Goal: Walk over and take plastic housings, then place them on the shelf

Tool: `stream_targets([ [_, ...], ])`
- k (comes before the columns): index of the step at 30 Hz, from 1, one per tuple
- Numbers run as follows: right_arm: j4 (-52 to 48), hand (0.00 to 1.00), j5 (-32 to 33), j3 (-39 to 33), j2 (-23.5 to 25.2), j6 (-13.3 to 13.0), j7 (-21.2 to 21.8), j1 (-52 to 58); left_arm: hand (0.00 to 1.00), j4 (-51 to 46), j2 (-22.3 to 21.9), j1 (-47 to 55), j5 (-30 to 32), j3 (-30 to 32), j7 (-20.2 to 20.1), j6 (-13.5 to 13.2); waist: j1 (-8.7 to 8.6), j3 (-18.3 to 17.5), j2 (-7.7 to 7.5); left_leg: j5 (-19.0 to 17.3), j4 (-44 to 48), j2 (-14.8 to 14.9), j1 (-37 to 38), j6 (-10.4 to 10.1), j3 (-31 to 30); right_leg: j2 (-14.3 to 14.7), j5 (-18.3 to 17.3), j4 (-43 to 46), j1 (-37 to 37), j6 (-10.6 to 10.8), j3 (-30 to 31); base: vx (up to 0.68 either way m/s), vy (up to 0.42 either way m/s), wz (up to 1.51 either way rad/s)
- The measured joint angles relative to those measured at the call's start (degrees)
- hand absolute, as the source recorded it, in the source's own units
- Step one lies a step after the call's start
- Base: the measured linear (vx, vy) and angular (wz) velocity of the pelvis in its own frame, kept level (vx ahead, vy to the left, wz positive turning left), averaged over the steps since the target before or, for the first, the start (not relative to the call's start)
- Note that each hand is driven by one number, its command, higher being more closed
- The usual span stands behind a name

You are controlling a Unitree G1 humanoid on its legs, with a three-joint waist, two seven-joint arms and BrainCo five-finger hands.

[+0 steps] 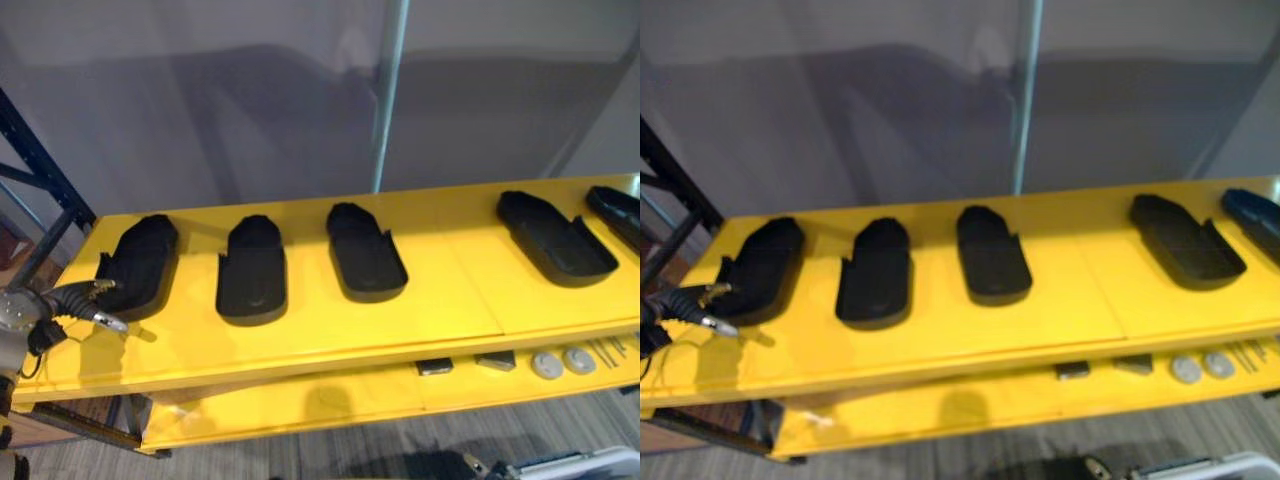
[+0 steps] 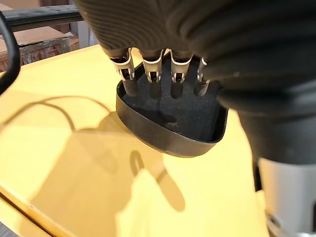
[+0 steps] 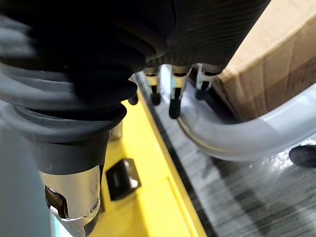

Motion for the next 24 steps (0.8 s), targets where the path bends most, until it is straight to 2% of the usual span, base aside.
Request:
stream_targets([
  [5,-0.1,0.00,0.0,0.4,-0.1,-0.9,0.0,-0.6,0.00,0.0,0.0,0.0,0.0,-2.1,-2.2,0.0,-0.39,0.4,0.77,0.0,0.0,0.3,-0.4,0.0,0.1,0.2,0.0,-0.1,-0.5,0.0,0.0,-0.08,-0.007,-0.04],
  [10,-0.3,0.00,0.0,0.4,-0.1,-1.1,0.0,-0.7,0.00,0.0,0.0,0.0,0.0,-2.1,-4.8,0.0,-0.32,0.5,0.66,-0.2,0.0,0.2,-0.7,0.3,0.3,0.3,-0.1,-1.6,-0.6,0.0,-0.2,-0.07,-0.010,-0.09],
  [15,-0.4,0.00,0.0,0.3,-0.1,-1.0,0.0,-0.8,0.00,0.0,0.0,0.0,0.0,-2.3,-7.8,0.0,-0.11,1.4,-0.05,0.2,0.0,-0.1,-1.2,0.6,1.3,0.2,-0.8,-4.0,0.0,-0.1,-1.2,-0.02,-0.006,-0.05],
  [24,0.4,0.00,0.0,0.3,0.0,-0.6,-0.4,-0.3,0.00,2.2,0.0,-0.7,0.0,-4.5,-8.9,-0.2,-0.15,1.5,-1.61,0.3,0.0,-1.1,-1.1,0.7,0.5,-0.6,-0.1,-3.0,0.3,-0.1,-1.6,0.07,0.018,0.06],
])
